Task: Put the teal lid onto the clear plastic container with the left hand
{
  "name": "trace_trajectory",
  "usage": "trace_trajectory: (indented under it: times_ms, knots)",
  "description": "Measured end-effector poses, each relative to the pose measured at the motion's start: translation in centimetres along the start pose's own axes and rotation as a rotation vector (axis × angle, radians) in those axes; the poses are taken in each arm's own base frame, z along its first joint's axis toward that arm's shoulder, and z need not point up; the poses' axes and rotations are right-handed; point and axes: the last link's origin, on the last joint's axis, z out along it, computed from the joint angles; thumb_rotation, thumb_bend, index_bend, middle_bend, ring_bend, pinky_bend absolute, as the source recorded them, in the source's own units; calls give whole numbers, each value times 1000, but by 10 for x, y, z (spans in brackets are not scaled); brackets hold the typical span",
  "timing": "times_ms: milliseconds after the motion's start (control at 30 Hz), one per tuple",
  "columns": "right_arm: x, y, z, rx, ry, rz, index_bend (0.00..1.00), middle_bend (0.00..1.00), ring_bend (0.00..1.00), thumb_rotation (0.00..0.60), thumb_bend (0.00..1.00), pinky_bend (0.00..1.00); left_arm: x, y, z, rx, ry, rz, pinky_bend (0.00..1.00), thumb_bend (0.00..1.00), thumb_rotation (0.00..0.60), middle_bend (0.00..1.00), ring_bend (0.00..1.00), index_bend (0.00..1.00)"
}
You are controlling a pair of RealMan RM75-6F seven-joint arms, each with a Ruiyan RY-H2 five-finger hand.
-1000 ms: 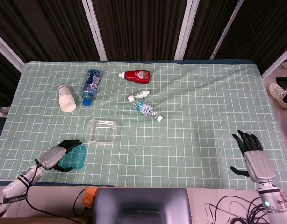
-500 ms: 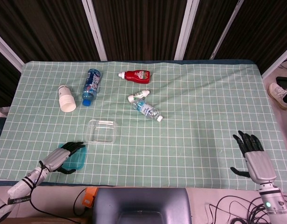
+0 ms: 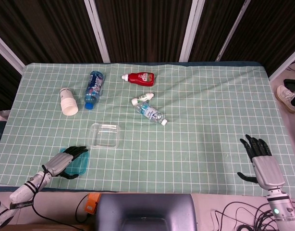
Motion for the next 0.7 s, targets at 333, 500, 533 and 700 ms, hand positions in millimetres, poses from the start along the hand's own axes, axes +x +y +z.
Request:
trace_trajectory:
  times_ms: [333,500,533,700]
  knots:
    - [-1,0,0,0,-3,-2,0,0,0,600,185,7,-1,-6,2,33,-42,0,0,213,600,0,0,0]
    - [0,0,0,0,-3,-1,0,0,0,600,186,8,-2,-7,3,42,-44,4,107,226,600,16,81,0]
    - [0,0,0,0,-3,0,0,0,0,600,186,8,-1,-7,3,41,-42,7,165,228,600,64,156,0]
    - [0,0,-1,2,-4,1,0,0,0,600,186,8,0,-6,2,42,-17,17,423,233,600,353,427,0]
